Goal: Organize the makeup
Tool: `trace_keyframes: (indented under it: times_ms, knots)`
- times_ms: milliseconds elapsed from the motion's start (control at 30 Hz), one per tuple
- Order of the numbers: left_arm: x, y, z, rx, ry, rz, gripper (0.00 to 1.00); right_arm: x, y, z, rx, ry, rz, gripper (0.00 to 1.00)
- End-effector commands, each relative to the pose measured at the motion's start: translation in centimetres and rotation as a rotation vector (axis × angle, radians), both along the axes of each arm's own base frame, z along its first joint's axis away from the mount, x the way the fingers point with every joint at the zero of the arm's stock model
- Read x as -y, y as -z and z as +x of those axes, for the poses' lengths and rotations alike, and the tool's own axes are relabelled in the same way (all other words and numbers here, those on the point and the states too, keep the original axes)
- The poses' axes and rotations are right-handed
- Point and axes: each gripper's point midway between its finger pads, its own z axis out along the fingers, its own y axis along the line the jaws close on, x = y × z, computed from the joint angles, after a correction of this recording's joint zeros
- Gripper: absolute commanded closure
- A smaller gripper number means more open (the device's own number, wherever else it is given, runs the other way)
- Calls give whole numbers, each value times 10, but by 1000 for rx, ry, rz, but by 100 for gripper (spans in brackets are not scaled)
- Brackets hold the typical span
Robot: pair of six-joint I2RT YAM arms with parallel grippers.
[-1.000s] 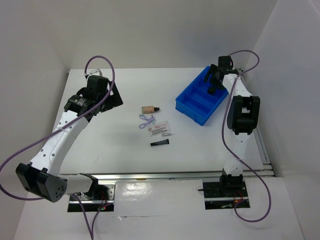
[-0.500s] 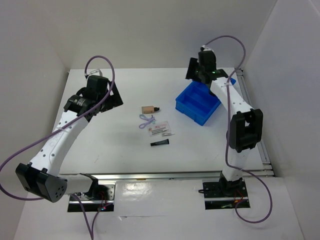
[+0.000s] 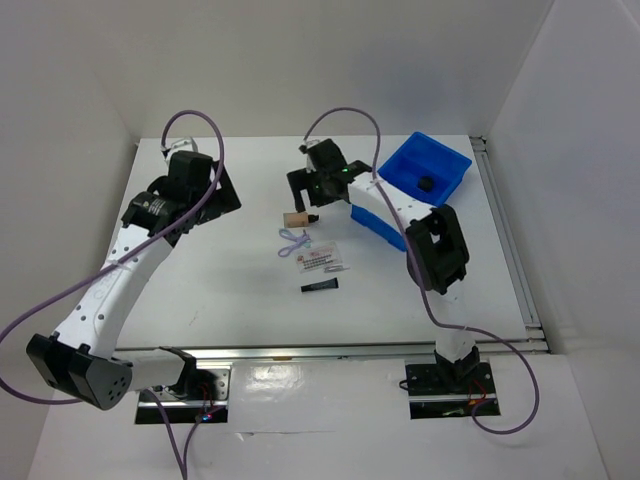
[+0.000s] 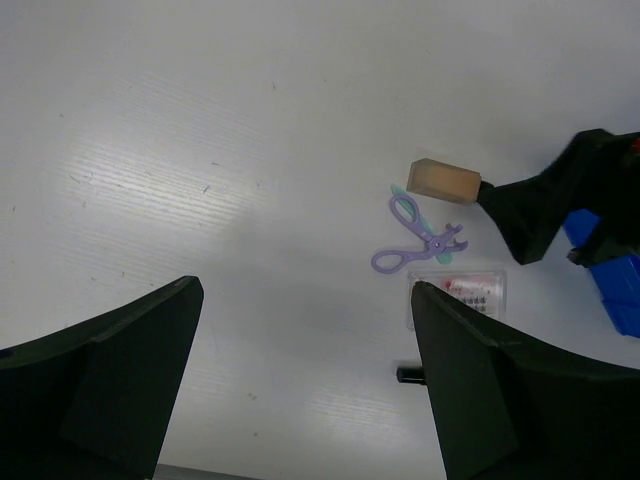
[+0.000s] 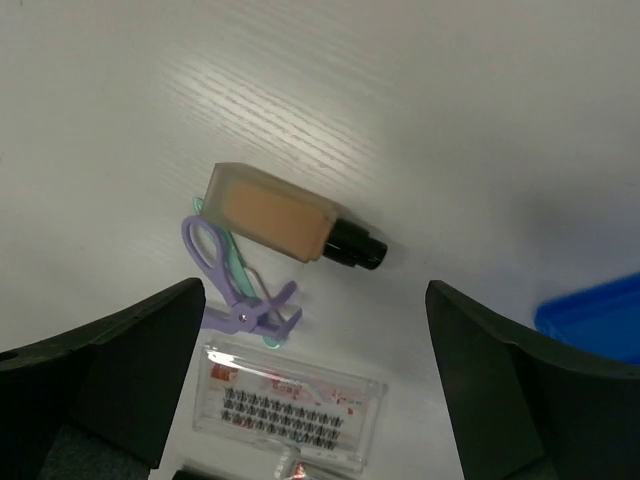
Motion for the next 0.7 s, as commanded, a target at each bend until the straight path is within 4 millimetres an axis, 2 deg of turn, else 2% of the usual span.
trace_keyframes:
  times_ms: [0,100,167,233,333,500,633,667]
  knots:
    - [-3,-13,-2,39,-11,-11,0,-25,-10,-2,56,-154,-75,0]
    - [-1,-10,-1,28,-4,-14,0,-42,6,-4,125,-236,-203,0]
    - [-1,-10,-1,28,-4,-14,0,-37,19,6,170,-218,-288,0]
    - [-2,-10,-1,27,1,-7,0,-44,30,7,167,-249,-311,0]
    - [-5,-11,-4,28,-7,0,0,-46,30,12,181,-259,-328,0]
    - [-7,-14,-5,32,-13,6,0,-51,42,20,189,-277,-343,0]
    - [-7,-17,-6,40,-14,3,0,-36,42,34,180,-243,-348,2]
    - [-7,-17,-6,40,-14,3,0,-39,44,34,178,-253,-336,2]
